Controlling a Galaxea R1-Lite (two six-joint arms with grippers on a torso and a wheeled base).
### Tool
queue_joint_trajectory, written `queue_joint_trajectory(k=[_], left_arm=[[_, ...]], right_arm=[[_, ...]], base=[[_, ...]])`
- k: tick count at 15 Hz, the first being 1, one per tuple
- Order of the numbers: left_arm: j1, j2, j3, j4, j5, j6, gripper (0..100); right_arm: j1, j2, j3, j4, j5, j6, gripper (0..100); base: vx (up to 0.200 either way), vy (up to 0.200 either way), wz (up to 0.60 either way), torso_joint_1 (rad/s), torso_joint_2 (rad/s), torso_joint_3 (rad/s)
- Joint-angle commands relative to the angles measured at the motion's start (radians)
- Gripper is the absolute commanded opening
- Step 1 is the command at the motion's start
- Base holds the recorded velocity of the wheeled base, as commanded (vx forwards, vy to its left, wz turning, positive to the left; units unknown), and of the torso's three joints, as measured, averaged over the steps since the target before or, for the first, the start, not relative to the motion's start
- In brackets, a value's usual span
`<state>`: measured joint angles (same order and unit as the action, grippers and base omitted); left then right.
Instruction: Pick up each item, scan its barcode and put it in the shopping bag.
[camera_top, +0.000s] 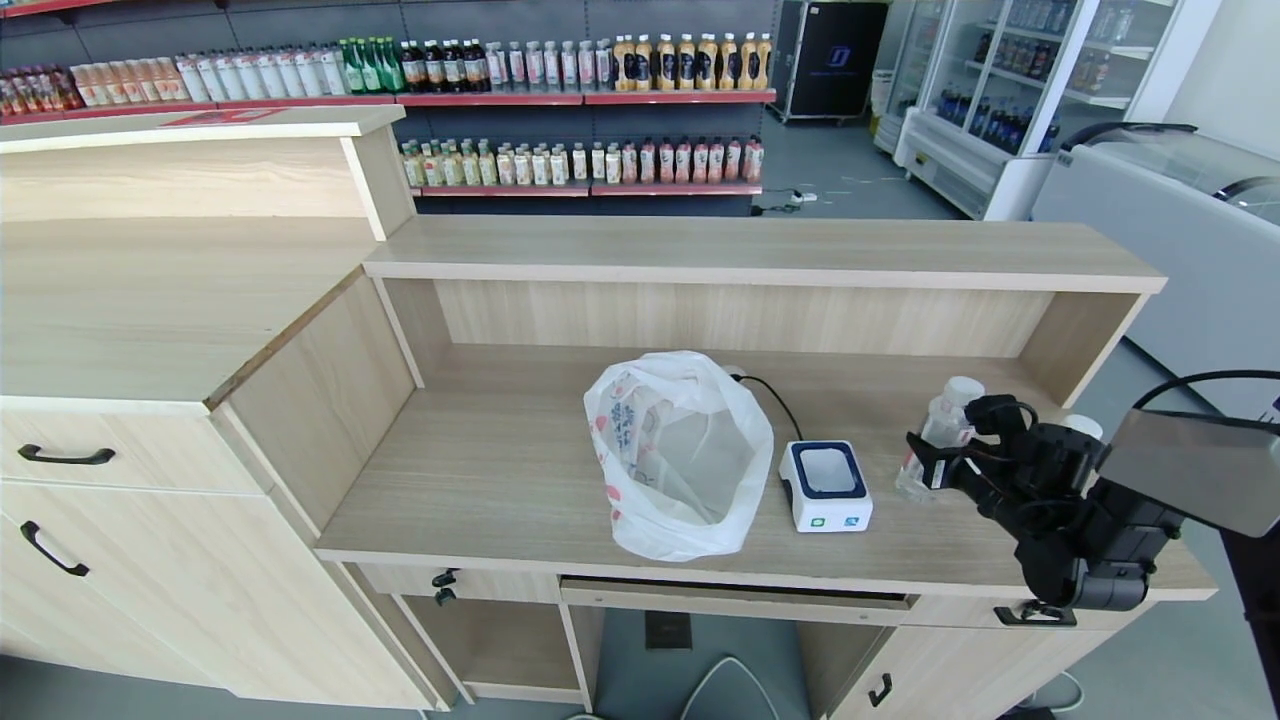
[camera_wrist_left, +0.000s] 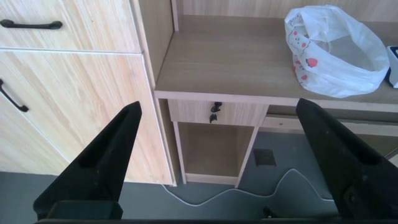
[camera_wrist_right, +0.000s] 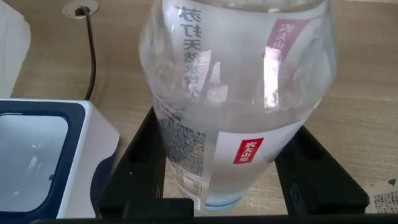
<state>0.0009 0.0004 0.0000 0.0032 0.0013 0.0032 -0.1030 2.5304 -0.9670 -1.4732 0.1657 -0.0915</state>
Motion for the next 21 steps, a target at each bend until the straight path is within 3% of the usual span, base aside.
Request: queue_joint_trajectory(k=[1,4,7,8,12,17,21], left_arm=[[0.001,0.0,0.0,0.0,0.0,0.0,100],[0.001,0.0,0.0,0.0,0.0,0.0,100],[0.001,0.0,0.0,0.0,0.0,0.0,100],[0.001,0.0,0.0,0.0,0.0,0.0,100],[0.001,0.0,0.0,0.0,0.0,0.0,100],[0.001,0.0,0.0,0.0,0.0,0.0,100],[0.001,0.0,0.0,0.0,0.0,0.0,100]], right_arm=[[0.0,-0.025,0.002,-0.004,0.001,0.01,0],[0.016,-0.105,0.007,0.053,0.001,0.088,0],[0.043,-0.282,0.051,0.198,0.043,0.231,0],[0.054,-0.458,0.096,0.33,0.132,0.337,0],[0.089,-0.802,0.168,0.533,0.339,0.542,0],[0.143,-1.133,0.257,0.748,0.544,0.595,0],[0.226,-1.328,0.304,0.899,0.584,0.63,0]], base=[[0.0,0.0,0.0,0.0,0.0,0.0],[0.0,0.0,0.0,0.0,0.0,0.0],[0.0,0.0,0.0,0.0,0.0,0.0],[0.0,0.0,0.0,0.0,0.0,0.0],[0.0,0.0,0.0,0.0,0.0,0.0],[0.0,0.0,0.0,0.0,0.0,0.0],[0.0,0.0,0.0,0.0,0.0,0.0]])
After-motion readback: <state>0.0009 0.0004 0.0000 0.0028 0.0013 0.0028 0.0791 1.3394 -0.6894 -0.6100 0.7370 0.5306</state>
